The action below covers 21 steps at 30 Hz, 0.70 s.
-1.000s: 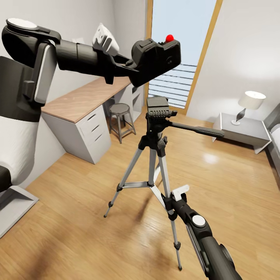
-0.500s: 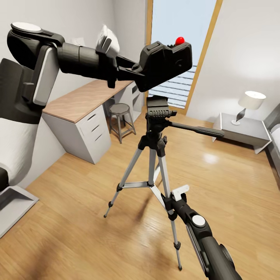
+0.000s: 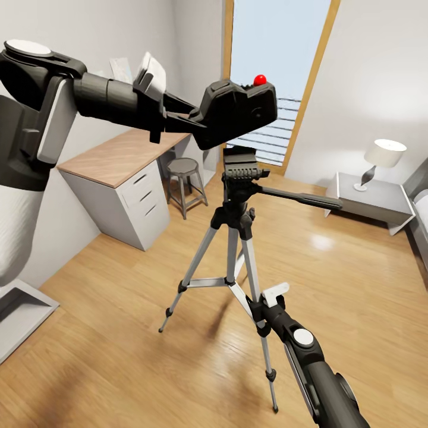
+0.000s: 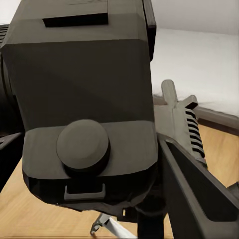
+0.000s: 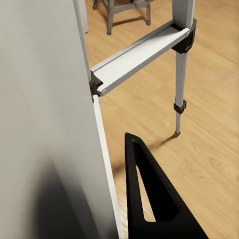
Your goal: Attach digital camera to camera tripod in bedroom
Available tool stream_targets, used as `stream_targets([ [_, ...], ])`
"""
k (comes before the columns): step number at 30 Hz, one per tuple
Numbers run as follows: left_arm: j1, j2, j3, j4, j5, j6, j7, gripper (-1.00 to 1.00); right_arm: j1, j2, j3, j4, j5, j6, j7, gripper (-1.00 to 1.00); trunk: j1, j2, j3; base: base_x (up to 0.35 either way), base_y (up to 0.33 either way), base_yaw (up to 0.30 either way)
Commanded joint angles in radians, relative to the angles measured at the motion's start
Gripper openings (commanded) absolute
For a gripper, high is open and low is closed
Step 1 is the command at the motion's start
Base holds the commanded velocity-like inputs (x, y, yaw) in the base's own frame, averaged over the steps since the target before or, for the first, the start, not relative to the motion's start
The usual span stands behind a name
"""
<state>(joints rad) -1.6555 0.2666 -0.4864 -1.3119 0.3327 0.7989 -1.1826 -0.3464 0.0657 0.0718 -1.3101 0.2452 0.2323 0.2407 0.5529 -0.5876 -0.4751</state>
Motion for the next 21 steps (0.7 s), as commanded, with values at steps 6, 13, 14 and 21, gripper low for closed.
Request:
stream_targets([
  [6,-0.001,0.012,-0.027,0.000,0.010,0.004,-0.001,-1.00,0.000,0.000,-0.001,0.020,0.032,0.004,0.005,-1.00,0.000,-0.001,-0.001,0.000,0.000,0.000],
  [13,-0.001,0.021,-0.034,-0.001,0.058,0.003,-0.002,-1.00,0.000,0.000,-0.001,0.020,0.032,0.004,0.005,-1.00,0.000,-0.001,-0.001,0.000,0.000,0.000],
  [14,-0.001,0.021,-0.034,-0.001,0.063,0.002,-0.002,-1.00,0.000,0.000,-0.001,0.020,0.032,0.004,0.005,-1.00,0.000,-0.001,-0.001,0.000,0.000,0.000],
  [21,-0.001,0.023,-0.035,-0.002,0.086,0.002,-0.002,-1.00,0.000,0.000,0.000,0.020,0.032,0.004,0.005,-1.00,0.000,-0.001,-0.001,0.000,0.000,0.000],
])
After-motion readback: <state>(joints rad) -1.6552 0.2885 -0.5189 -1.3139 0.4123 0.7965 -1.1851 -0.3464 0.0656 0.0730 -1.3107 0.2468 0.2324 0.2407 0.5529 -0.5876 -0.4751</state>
